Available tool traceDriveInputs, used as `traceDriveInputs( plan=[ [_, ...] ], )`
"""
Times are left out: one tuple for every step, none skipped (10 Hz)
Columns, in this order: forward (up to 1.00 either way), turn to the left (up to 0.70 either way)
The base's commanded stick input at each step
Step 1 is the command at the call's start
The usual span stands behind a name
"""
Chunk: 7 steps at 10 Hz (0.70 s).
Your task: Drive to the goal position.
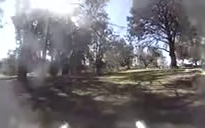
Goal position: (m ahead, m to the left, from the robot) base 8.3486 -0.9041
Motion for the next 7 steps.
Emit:
traceDriveInputs(
  plan=[
    [0.70, -0.27],
    [0.70, -0.27],
    [0.70, -0.26],
    [0.70, -0.11],
    [0.70, 0.00],
    [0.70, 0.00],
    [0.70, -0.27]
  ],
)
